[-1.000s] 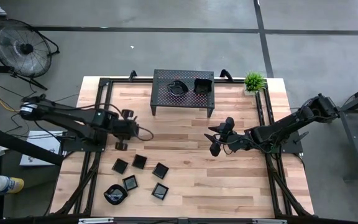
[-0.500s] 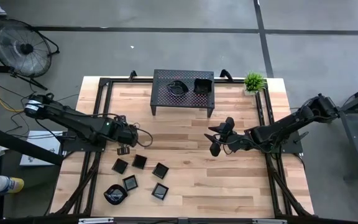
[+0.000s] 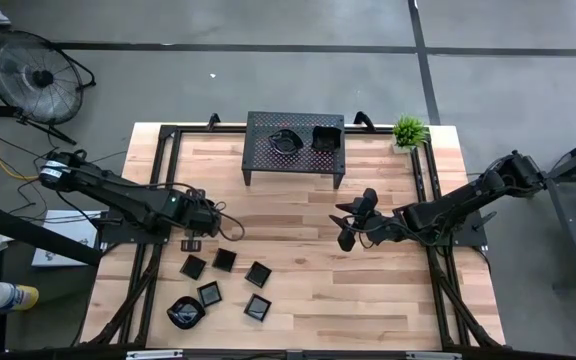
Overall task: Pick & Place Mini shaped plates
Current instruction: Stack the black distorted square plate on top of the black distorted square plates on the shelf
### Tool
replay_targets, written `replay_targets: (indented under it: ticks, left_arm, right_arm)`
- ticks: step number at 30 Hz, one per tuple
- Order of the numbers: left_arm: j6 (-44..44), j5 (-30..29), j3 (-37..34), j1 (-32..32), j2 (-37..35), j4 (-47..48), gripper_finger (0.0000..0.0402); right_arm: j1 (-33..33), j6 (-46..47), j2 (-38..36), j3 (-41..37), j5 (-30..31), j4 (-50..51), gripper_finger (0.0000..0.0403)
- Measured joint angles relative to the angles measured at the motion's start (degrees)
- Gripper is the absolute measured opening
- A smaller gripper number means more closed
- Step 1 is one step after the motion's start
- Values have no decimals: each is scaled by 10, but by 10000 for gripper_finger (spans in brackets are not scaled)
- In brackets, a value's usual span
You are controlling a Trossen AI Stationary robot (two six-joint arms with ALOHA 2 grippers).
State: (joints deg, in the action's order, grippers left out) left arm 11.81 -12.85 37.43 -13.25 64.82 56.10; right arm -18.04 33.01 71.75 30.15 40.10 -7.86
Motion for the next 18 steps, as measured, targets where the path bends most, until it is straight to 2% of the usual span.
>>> replay_targets:
  ticks: [9, 18]
  left_arm:
    - [-26, 6, 0, 0, 0, 25, 150]
    - [-91, 19, -25, 1, 14, 11, 155]
  right_arm:
    - [0, 0, 1, 0, 0, 13, 177]
    - [0, 10, 46, 0, -3, -2, 177]
